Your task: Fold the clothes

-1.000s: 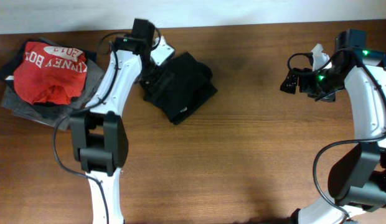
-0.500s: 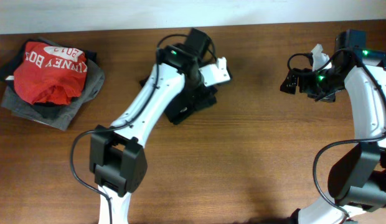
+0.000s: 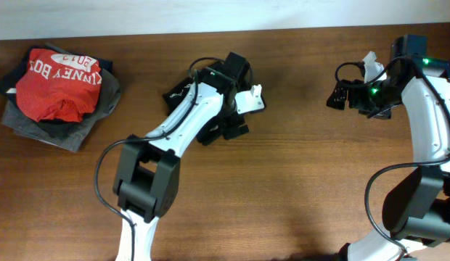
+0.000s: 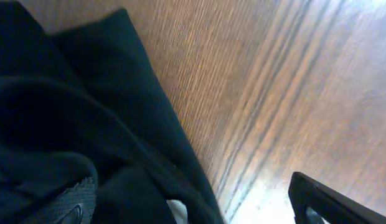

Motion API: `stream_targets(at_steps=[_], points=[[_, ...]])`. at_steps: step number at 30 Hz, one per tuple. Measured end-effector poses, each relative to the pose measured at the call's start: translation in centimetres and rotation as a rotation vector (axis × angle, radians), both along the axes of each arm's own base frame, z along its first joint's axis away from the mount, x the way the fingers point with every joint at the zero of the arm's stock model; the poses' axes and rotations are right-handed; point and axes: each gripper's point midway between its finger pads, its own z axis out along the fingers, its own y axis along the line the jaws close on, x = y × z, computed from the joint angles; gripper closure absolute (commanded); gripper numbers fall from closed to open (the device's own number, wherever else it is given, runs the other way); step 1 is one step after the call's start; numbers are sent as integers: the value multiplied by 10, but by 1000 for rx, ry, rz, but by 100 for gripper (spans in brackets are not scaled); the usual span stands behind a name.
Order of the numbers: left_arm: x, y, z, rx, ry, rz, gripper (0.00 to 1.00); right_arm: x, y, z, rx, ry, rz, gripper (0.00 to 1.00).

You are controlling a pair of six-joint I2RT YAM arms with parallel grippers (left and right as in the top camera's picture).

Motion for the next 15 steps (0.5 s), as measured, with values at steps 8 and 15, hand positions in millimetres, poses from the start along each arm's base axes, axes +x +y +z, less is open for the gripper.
stream_targets(at_steps=[8,15], points=[[17,21,-35,134,-35,122,6,0,0,0,0,1,-1,1],[30,29,-46,182,-88,194,22,0,0,0,0,0,0,1]])
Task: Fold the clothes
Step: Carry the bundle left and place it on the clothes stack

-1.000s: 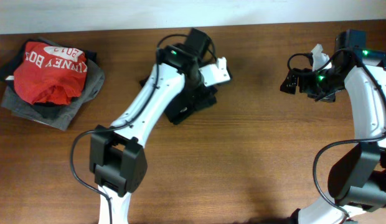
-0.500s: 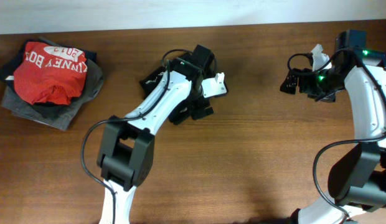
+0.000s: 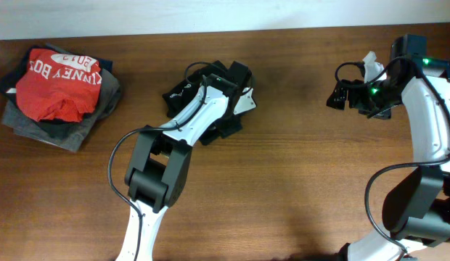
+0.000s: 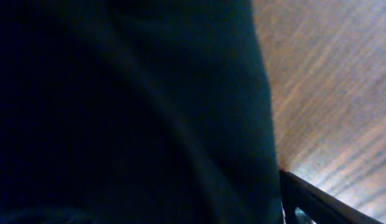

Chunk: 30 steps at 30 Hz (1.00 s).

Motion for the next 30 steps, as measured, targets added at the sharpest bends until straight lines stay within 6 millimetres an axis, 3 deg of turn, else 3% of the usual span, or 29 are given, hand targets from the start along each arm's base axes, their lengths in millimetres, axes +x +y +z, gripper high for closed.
stream_targets(at_steps=[3,5,8,10,18,24,30], points=[[3,1,-2,3,-14,14,38,0,0,0,0,0,0,1],[6,0,-2,-1,-26,21,64,0,0,0,0,0,0,1],[9,0,-2,-2,-39,27,94,0,0,0,0,-1,-1,1],[10,-1,-1,-2,-45,28,100,0,0,0,0,-1,0,1],[21,9,14,17,-86,128,100,1,0,0,-1,-3,0,1],[59,36,71,-26,-178,255,100,1,0,0,-1,-3,-1,1],[97,91,140,-74,-305,388,100,1,0,0,-1,-3,0,1]])
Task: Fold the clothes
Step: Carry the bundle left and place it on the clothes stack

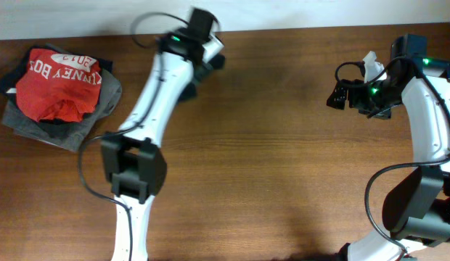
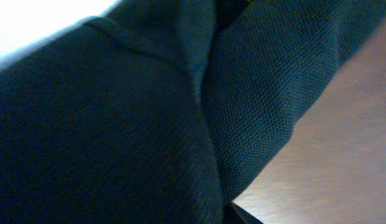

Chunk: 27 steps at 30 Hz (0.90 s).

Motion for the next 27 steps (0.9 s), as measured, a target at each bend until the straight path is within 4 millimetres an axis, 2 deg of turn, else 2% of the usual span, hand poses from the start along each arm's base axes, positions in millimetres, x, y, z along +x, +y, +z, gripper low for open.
stream_targets(at_steps=[9,13,15,21,22,24,27], points=[[36,101,99,-7,-231,160,100,0,0,0,0,1,-1,1],[39,150,139,56,-323,205,100,-2,0,0,2,7,0,1],[39,182,157,114,-366,237,100,-2,1,-1,3,11,0,1],[40,266,188,227,-469,345,100,-5,1,-1,5,21,0,1],[40,293,198,243,-508,385,100,-6,1,-1,6,25,0,1],[36,323,207,258,-544,431,100,-7,2,-1,8,32,0,1],[25,362,209,270,-551,474,100,-8,2,-2,9,37,-1,1]])
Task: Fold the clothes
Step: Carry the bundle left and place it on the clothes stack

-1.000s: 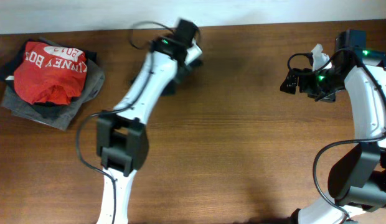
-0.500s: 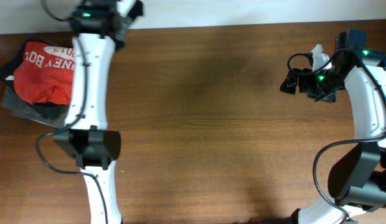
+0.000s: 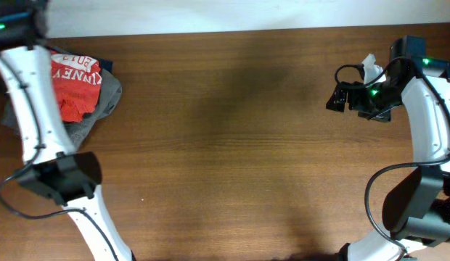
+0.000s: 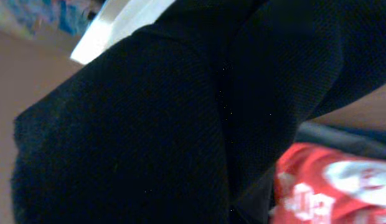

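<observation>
A black garment fills the left wrist view and hides the fingers; my left gripper is shut on it at the table's far left back corner, over the clothes pile. On top of the pile lies a red printed shirt, with a grey garment under it. The red shirt shows just below the hanging black cloth. My right gripper hovers at the right back of the table, nothing seen in it; whether its fingers are parted does not show.
The brown wooden table stretches between the two arms. A white wall edge runs along the back. The left arm's white links cross in front of the pile's left side.
My left arm has swung from the back middle of the table to the far left back corner, carrying the black garment over the pile. The right arm has not moved.
The left gripper was down on the crumpled black garment at the table's middle. It then held the garment at the back edge, off the table's middle. Now the garment hangs over the pile at the left. The right arm stayed still throughout.
</observation>
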Motion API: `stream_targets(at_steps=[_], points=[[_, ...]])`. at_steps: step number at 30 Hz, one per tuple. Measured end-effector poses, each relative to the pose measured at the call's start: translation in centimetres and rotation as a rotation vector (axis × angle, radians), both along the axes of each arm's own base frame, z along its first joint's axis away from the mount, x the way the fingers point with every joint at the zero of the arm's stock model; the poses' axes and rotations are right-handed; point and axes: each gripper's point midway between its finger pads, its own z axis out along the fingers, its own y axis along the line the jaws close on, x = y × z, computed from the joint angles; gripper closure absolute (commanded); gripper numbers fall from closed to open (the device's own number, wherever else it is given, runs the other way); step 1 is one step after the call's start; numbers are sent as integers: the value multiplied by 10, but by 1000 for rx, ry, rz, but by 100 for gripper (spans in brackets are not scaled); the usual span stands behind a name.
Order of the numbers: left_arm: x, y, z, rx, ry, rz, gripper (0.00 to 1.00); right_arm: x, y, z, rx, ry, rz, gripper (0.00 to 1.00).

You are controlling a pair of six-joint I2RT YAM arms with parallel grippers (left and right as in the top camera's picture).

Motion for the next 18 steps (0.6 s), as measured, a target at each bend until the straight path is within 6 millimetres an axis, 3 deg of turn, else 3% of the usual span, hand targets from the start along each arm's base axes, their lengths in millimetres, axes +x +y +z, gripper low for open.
stream_targets(at_steps=[4,8,11,18], points=[[-15,37,-4,-18,10,23,100,0,0,0,0,0,0,1],[-20,48,-23,-68,55,-5,100,0,0,0,0,0,1,1],[-14,40,-53,-111,117,-39,99,0,0,0,0,0,0,1],[-13,10,-153,-225,335,-99,98,-1,0,0,1,3,0,1]])
